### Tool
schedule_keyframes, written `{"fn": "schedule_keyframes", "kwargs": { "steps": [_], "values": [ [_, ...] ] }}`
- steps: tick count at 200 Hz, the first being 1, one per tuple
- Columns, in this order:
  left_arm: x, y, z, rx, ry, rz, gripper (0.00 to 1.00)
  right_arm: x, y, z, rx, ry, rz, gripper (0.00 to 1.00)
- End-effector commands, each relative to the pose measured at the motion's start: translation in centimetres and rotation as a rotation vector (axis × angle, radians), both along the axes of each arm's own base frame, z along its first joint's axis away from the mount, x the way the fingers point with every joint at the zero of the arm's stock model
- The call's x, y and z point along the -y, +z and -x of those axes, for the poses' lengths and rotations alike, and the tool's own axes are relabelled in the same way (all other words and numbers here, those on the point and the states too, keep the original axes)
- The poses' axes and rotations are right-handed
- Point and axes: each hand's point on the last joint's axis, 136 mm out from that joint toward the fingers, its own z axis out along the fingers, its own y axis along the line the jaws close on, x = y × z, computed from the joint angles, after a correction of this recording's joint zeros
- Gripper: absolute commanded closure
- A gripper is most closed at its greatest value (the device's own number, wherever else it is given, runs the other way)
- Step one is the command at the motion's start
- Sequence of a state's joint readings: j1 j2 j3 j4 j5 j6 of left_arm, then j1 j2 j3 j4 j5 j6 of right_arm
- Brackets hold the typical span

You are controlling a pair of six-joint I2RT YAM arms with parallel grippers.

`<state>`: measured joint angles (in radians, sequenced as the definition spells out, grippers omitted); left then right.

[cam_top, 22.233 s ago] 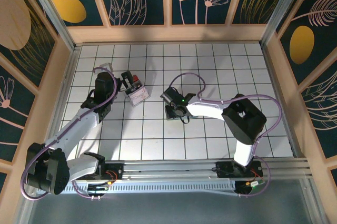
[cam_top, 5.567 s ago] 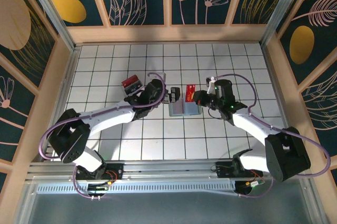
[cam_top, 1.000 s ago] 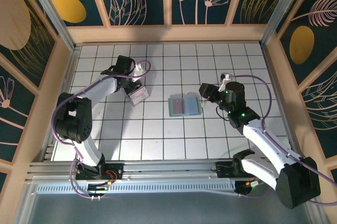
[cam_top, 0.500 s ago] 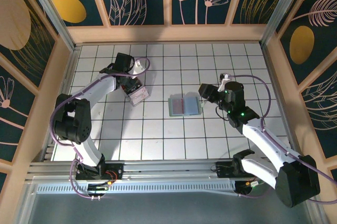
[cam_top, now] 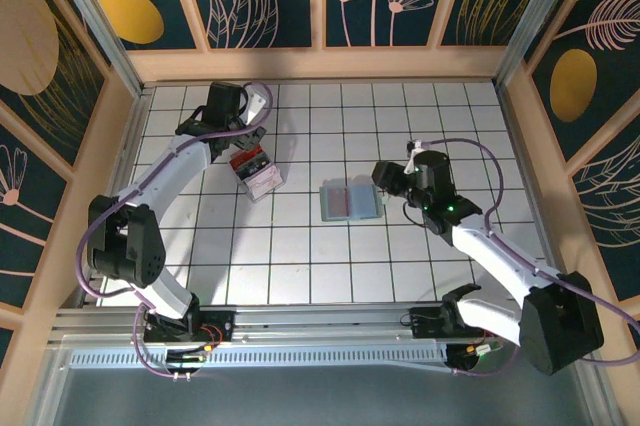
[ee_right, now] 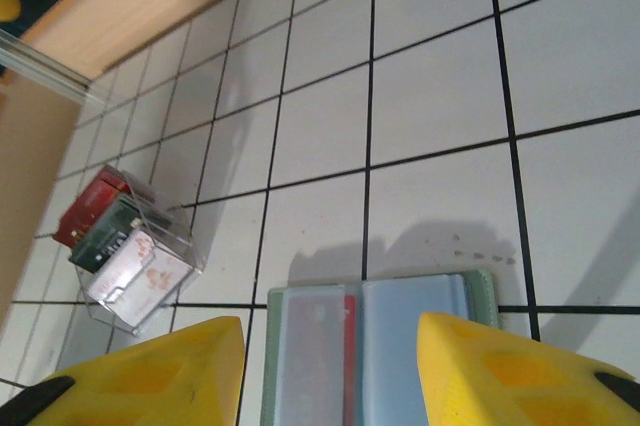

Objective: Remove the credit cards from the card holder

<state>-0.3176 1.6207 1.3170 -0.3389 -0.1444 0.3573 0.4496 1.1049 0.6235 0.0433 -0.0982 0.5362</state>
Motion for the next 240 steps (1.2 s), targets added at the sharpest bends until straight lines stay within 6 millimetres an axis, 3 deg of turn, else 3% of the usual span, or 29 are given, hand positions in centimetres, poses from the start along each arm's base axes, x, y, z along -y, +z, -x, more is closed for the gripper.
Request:
{"fn": "schedule_keyframes", "kwargs": {
  "steps": [1, 11, 39, 60, 110, 165, 240],
  "values": [
    [1.3, 3.0, 0.5, 0.098, 0.050, 0.109, 0.08, -0.6, 0.6, -0.4, 0.008, -0.014, 0.057, 0.51],
    [2.4, 3.6, 0.9, 0.124, 0.049, 0.151, 0.02, -1.0, 0.2, -0.4, 0.000, -0.009, 0.080, 0.51],
    [4.9, 4.6, 2.2, 0.175, 0.081, 0.268, 0.01, -2.5, -0.6, -0.2, -0.018, 0.022, 0.133, 0.51],
    [5.4, 4.6, 2.8, 0.179, 0.140, 0.394, 0.01, -3.8, -1.3, 0.0, -0.038, 0.054, 0.164, 0.51],
    [3.5, 3.2, 4.1, 0.183, 0.328, 0.569, 0.01, -6.7, -4.4, 0.4, -0.115, 0.136, 0.252, 0.52],
    [1.5, 1.9, 5.2, 0.202, 0.456, 0.637, 0.01, -7.9, -8.1, 0.7, -0.215, 0.162, 0.395, 0.53],
    [1.4, 1.8, 5.2, 0.218, 0.479, 0.675, 0.01, -10.1, -11.0, 2.3, -0.276, 0.217, 0.523, 0.49]
  ]
}}
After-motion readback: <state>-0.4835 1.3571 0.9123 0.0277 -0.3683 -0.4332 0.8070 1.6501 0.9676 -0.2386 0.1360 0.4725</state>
